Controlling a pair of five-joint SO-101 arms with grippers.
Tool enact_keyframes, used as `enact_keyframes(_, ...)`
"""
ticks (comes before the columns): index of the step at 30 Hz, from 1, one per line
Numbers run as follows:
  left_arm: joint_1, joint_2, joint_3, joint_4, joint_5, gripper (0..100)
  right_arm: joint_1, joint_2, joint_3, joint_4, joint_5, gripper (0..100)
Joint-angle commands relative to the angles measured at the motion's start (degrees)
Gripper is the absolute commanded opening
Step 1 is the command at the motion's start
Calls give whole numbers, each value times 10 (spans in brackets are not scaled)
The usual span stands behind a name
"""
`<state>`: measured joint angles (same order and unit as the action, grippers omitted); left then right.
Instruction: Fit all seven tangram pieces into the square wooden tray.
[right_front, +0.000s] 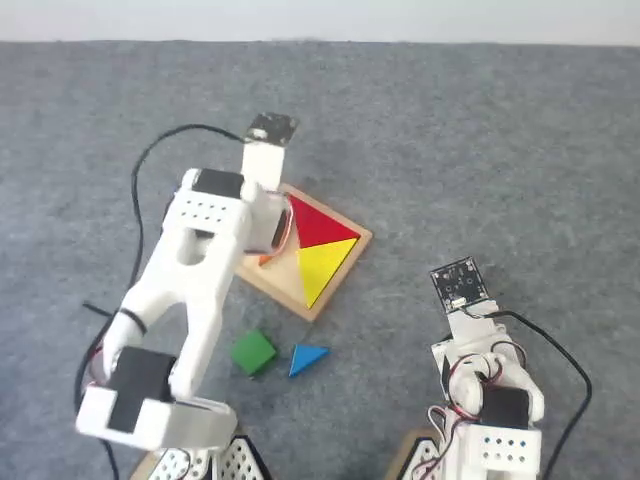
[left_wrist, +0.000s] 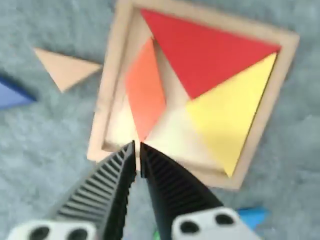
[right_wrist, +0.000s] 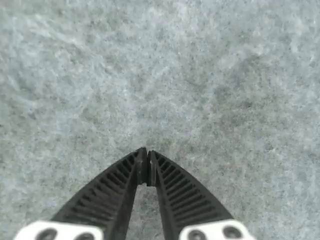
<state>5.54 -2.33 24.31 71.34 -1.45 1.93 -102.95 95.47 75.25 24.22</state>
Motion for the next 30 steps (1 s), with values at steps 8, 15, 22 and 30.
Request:
enact_keyframes(8, 4, -32, 28, -162, 11, 149, -2, -9, 10, 1, 4, 8)
enact_keyframes(15, 15, 51, 15, -164, 11, 155, -2, -9, 10, 1, 4, 8)
enact_keyframes(22, 25, 170, -70, -120, 14, 156, -2, -9, 10, 1, 4, 8)
enact_keyframes(30, -2, 222, -106, -100, 14, 152, -2, -9, 10, 1, 4, 8)
